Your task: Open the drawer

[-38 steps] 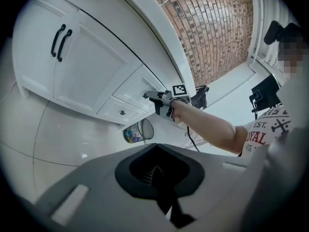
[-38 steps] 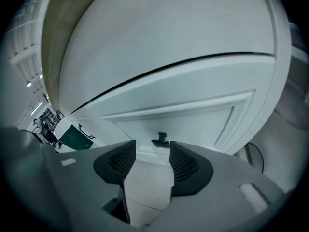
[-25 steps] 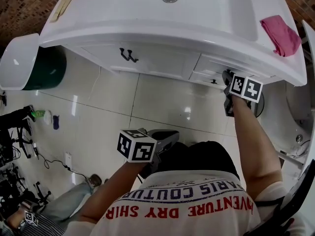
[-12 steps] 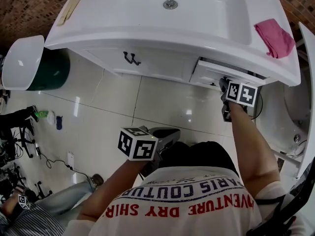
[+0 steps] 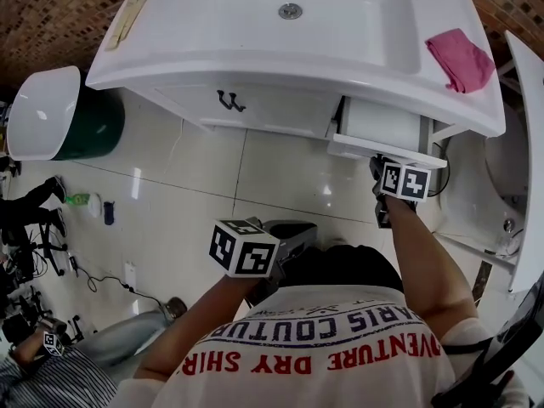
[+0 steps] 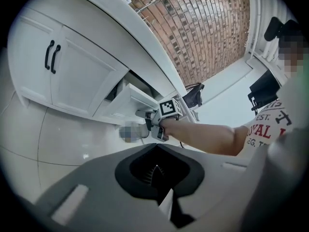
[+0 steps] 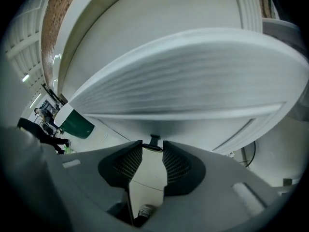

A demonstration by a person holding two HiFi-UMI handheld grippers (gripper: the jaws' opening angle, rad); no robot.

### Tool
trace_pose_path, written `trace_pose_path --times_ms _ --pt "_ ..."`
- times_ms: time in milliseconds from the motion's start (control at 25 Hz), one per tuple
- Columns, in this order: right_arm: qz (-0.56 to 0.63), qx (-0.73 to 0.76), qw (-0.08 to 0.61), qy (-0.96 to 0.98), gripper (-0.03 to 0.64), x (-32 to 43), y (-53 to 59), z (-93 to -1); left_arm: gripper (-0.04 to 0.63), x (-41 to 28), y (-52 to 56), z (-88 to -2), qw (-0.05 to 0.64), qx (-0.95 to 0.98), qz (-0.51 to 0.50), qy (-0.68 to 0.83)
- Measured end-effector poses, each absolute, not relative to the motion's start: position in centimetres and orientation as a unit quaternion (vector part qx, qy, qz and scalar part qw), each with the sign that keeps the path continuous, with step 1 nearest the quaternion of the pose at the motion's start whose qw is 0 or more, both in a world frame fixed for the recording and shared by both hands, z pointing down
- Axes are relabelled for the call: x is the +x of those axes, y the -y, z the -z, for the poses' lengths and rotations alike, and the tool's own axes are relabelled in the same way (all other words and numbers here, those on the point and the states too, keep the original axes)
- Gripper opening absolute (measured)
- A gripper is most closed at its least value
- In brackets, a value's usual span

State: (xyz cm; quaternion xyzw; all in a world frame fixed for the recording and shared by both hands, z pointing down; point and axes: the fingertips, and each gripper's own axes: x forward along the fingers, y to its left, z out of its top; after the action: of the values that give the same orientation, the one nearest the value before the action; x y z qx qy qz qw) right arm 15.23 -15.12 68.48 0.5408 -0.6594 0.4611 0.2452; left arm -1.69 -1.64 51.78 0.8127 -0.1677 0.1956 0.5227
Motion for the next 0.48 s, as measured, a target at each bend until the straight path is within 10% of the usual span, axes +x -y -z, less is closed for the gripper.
trace_pose_path --times_ms 480 --pt "-0.474 0.536 0.263 0.647 0.134 14.1 10.5 -68.6 -0.015 -3.2 -0.4 -50.1 0.521 0.811 -0.199 0.175"
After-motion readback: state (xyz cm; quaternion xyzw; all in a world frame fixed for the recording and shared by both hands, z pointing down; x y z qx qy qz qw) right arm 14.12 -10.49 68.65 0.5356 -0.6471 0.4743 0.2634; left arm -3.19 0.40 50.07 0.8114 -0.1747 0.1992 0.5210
